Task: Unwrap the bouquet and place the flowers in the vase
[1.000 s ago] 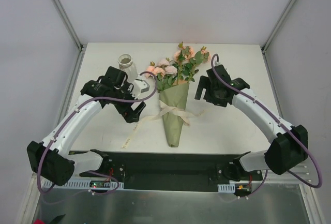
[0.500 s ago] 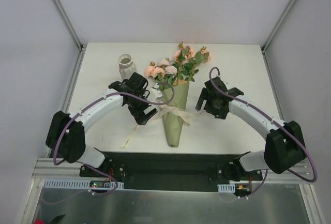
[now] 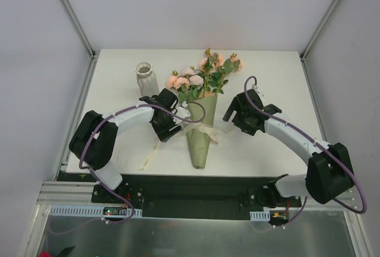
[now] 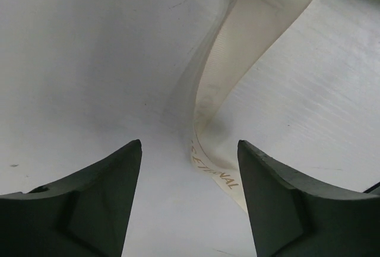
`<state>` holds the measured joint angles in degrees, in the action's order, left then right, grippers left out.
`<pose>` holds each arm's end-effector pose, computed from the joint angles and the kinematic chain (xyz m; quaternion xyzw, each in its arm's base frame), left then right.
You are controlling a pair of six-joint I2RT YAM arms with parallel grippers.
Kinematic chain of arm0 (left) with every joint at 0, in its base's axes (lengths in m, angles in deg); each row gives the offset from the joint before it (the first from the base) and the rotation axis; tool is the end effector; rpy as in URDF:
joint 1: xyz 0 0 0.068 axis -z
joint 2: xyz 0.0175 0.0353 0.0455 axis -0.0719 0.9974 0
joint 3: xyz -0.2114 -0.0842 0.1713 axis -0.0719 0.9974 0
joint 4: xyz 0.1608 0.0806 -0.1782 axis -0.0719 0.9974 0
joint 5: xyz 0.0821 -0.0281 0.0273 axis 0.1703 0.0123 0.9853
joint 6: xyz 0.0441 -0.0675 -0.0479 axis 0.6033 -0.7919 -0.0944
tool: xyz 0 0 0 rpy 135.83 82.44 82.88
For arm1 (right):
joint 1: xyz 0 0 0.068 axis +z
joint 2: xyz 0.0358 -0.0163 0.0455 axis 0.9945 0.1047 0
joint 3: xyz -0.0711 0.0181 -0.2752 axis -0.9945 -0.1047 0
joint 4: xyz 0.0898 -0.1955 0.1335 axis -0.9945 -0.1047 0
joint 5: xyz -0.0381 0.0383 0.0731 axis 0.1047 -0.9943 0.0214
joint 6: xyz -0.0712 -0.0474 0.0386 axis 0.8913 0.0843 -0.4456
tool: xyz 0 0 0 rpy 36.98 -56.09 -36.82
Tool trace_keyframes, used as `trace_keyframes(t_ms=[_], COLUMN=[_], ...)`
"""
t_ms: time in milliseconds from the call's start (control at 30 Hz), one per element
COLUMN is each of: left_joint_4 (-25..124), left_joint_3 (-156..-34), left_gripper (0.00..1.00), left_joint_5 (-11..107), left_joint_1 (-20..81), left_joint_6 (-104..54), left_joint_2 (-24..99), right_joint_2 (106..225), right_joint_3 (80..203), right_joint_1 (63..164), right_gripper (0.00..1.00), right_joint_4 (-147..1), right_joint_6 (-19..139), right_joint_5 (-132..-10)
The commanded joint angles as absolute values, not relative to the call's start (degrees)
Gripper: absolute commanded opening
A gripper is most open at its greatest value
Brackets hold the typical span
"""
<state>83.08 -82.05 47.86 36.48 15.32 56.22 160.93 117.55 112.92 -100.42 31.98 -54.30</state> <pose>0.2724 -0.1875 0.1558 0.5101 0.8338 -0.0793 0.1958 0.2601 0.1283 0.2138 0.0727 0.9416 0.1037 0.3119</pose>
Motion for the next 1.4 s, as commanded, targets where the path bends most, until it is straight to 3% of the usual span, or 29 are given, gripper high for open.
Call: trace_keyframes(t_ms=[0,167,200,300,567,933,1033,1067,1167,1367], left_joint_4=[82.5,82.5,82.4,82.4,82.4,82.0,81.8,81.7,81.7,81.7], left_joint_3=[-80.8,-79.7,-79.5,-79.5,-79.9,-79.9,-79.9,-79.8,-79.6,-79.4], left_gripper=[0.60,0.28,0.13,0.00,0.00,0.00,0.00,0.00,0.00,0.00], left_joint_5=[48.7,49.2,49.3,50.0,50.5,52.6,52.9,53.1,53.9,55.4], left_joint_1=[37.7,38.6,38.7,38.7,39.0,40.0,40.2,40.3,40.3,40.3], left_joint_6=[16.8,17.1,17.0,16.6,15.9,16.1,16.0,16.2,16.3,16.6], left_joint_2=[57.5,56.8,56.7,55.7,53.5,53.2,52.9,52.7,52.4,50.6], right_joint_2=[163.6,166.2,166.5,167.1,170.2,176.2,175.6,175.4,174.8,173.4], right_joint_3=[117.2,117.1,117.2,117.5,117.9,118.6,118.4,118.4,118.6,119.1], right_joint_1=[113.1,113.4,113.9,114.6,116.7,117.3,117.2,117.3,117.3,117.1], right_gripper=[0.95,0.93,0.92,0.90,0.74,0.71,0.49,0.37,0.19,0.01], right_joint_4=[-96.4,-94.0,-94.2,-94.9,-96.8,-95.6,-95.2,-95.4,-95.5,-96.8], right_joint_6=[26.0,20.8,19.6,17.0,11.2,7.3,6.9,6.6,6.4,6.6], right_joint_5=[-57.3,-59.8,-59.8,-59.0,-56.9,-59.0,-58.5,-58.3,-58.2,-57.8])
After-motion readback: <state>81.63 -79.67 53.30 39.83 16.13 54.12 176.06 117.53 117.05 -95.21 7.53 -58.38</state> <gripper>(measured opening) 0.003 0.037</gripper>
